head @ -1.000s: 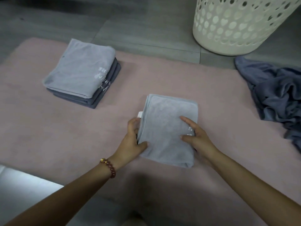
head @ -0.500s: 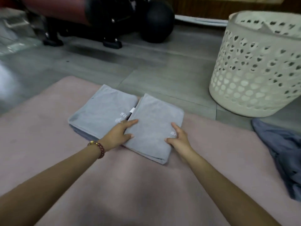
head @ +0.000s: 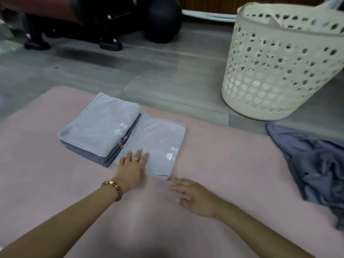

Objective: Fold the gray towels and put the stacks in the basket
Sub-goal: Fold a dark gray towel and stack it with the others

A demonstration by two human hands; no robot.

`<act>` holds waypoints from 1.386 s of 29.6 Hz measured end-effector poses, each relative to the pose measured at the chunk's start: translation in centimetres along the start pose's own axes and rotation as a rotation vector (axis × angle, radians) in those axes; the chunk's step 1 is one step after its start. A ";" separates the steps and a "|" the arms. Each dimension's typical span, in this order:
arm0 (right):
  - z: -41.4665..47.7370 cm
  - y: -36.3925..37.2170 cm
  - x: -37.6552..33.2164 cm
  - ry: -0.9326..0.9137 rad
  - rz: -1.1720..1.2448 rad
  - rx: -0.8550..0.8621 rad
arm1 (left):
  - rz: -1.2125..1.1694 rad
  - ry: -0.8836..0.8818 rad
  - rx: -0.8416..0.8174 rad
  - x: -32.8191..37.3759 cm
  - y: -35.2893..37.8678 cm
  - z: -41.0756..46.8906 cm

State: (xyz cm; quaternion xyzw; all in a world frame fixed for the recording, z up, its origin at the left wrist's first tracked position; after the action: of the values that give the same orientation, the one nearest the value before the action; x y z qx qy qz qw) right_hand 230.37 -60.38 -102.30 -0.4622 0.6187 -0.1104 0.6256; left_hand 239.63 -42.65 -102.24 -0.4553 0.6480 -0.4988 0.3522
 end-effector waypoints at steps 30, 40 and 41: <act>-23.7 -12.7 6.6 0.352 0.620 0.737 | -0.704 0.910 0.087 31.6 -8.0 -7.9; -31.1 -14.7 4.3 0.301 1.534 1.296 | -0.765 0.802 -0.008 30.2 -7.4 -10.2; -31.3 -14.7 4.5 0.278 1.562 1.338 | -0.912 0.731 -0.038 29.7 -8.1 -9.9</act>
State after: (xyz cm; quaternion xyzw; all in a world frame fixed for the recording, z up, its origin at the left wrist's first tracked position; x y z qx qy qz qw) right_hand 210.25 -85.42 -88.78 0.5261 0.6250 -0.0473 0.5748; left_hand 222.53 -68.11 -91.94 -0.4928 0.4748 -0.7131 -0.1524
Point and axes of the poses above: each hand's wrist, its own z-axis towards the middle knuckle, its own y-axis out of the palm, x = y × z, the point moved 7 cm from there along z, towards the middle knuckle, and after that the axes turned 2 degrees about x, right-handed, at the moved point
